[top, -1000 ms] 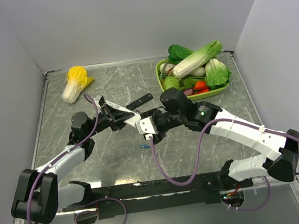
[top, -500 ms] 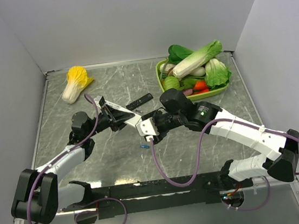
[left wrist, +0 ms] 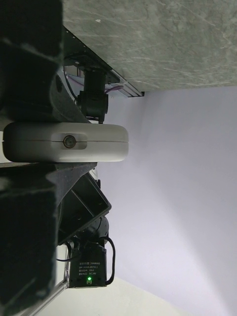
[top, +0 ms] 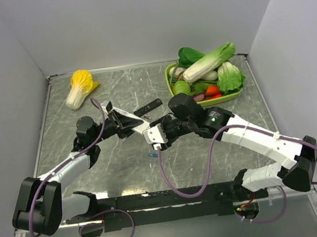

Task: Load the batteries into the remote control

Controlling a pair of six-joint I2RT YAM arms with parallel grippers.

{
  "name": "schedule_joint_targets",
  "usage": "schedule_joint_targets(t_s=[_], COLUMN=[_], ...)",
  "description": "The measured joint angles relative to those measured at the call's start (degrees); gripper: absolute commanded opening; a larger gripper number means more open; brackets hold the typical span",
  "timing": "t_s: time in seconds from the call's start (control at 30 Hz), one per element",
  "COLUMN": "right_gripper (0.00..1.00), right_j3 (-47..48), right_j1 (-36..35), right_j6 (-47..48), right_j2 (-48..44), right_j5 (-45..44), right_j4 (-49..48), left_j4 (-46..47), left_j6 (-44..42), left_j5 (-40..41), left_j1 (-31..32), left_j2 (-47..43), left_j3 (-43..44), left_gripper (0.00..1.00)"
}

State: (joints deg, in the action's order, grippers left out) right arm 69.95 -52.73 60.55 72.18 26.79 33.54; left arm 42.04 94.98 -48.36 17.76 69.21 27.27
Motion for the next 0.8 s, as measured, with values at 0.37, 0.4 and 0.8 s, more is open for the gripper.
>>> schedule_joint_targets(t_s=[0.37,0.4,0.8], right_gripper=[0.39,0.39,0.17], right_j3=[0.24,0.26,0.46], right_j1=[-1.36,-1.53,-5.88], right_j6=[1.66,1.97,4.09], right_j2=[0.24,0.24,-0.26], right_j5=[-2.71,-3.06,-10.21], right_j4=[0.11,0.13,1.60], left_j4=[-0.02,0.11,0.04], left_j6=[-0.46,-0.46,-0.37], left_j5=[-2.10,-2.38,-6.32], left_j1=[-0.15,-0.15,-0.52], left_j2=[1.22,1.53,4.79], left_j3=[0.68,0.81,2.58], left_gripper=[0.02,0.01,0.02])
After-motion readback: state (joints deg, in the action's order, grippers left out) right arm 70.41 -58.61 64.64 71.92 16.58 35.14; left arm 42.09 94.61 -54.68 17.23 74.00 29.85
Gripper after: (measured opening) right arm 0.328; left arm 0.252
